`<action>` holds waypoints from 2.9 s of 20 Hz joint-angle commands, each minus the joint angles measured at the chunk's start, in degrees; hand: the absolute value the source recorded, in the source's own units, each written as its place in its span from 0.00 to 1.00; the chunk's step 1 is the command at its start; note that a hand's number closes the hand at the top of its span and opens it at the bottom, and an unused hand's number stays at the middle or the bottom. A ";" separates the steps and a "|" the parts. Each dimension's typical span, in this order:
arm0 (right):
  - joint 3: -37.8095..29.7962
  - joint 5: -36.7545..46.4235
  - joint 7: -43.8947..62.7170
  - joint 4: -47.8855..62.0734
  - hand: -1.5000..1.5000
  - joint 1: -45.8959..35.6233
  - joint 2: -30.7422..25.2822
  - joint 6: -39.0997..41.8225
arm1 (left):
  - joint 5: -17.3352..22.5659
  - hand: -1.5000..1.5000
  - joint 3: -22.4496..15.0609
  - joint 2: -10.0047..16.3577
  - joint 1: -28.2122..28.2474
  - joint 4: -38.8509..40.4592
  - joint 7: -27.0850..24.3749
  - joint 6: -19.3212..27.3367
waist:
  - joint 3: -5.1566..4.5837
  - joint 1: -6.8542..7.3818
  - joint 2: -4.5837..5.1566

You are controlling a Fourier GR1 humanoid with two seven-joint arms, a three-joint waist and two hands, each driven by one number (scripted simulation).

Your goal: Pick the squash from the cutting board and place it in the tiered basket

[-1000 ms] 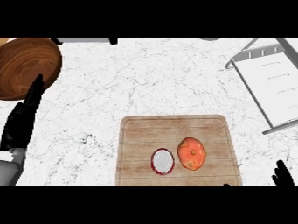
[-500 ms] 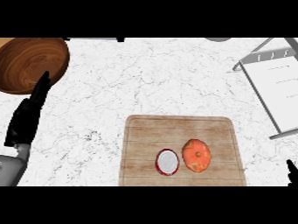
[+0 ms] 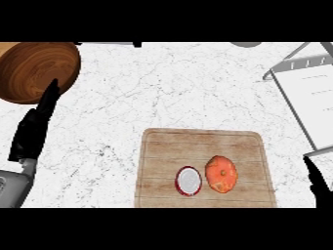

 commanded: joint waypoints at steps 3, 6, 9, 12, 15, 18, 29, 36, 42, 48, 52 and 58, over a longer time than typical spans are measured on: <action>3.30 3.88 15.53 3.78 0.00 -5.67 6.01 7.09 | -1.17 0.50 -0.35 -0.81 0.40 -0.21 0.19 0.37 | 0.09 -0.80 -0.34; 2.75 5.79 15.57 8.47 0.00 -9.00 10.18 7.96 | -0.16 0.50 1.69 -0.33 0.81 1.96 -1.44 -0.56 | 0.11 -1.10 -0.30; -0.75 5.03 15.59 8.70 0.00 -11.95 10.92 12.86 | -0.78 0.50 1.21 -0.55 1.63 0.25 -0.24 -0.57 | 0.18 -1.40 -0.50; 2.65 11.19 15.59 10.74 0.00 -11.85 15.85 13.51 | 0.44 0.50 2.87 0.20 0.93 1.33 -1.51 -2.19 | 0.09 -1.60 -0.48; 3.81 14.67 15.59 12.04 0.00 -10.25 17.02 16.41 | -1.99 0.50 0.31 -1.19 2.96 -3.07 1.62 0.66 | 0.15 -1.34 -0.82; 2.75 18.26 15.59 13.18 0.00 -12.29 21.66 19.44 | -0.81 0.50 2.49 0.01 0.28 -1.08 2.55 -0.91 | 0.12 -1.83 -0.59; 0.71 20.25 15.57 15.24 0.00 -13.83 24.01 22.04 | -0.09 0.50 3.93 0.79 1.48 -3.24 3.69 -3.31 | 0.27 -1.80 -0.73; 4.05 19.86 15.57 20.93 0.00 -11.79 24.04 15.84 | -1.96 0.50 4.10 -1.06 4.22 -1.31 -0.44 -1.85 | 0.30 -1.83 -0.65; 2.55 18.57 14.12 25.02 0.00 -14.65 24.04 14.84 | -2.62 0.50 4.40 -1.91 2.11 -0.70 0.27 -2.50 | 0.33 -2.06 -0.59; 3.55 14.45 15.56 28.75 0.00 -18.72 24.04 11.85 | -4.58 0.50 3.68 -3.89 2.65 0.55 -1.11 -1.24 | 0.32 -1.78 -0.56; 2.76 13.38 12.37 28.37 0.00 -15.97 24.04 12.01 | -5.06 0.50 3.80 -4.49 3.44 -0.85 -0.17 -1.10 | 0.35 -2.24 -0.71; 4.04 5.05 7.78 34.52 1.00 -19.22 24.02 15.31 | -4.23 0.50 5.65 -2.72 2.03 -2.57 2.91 -3.38 | 0.38 -1.82 -0.63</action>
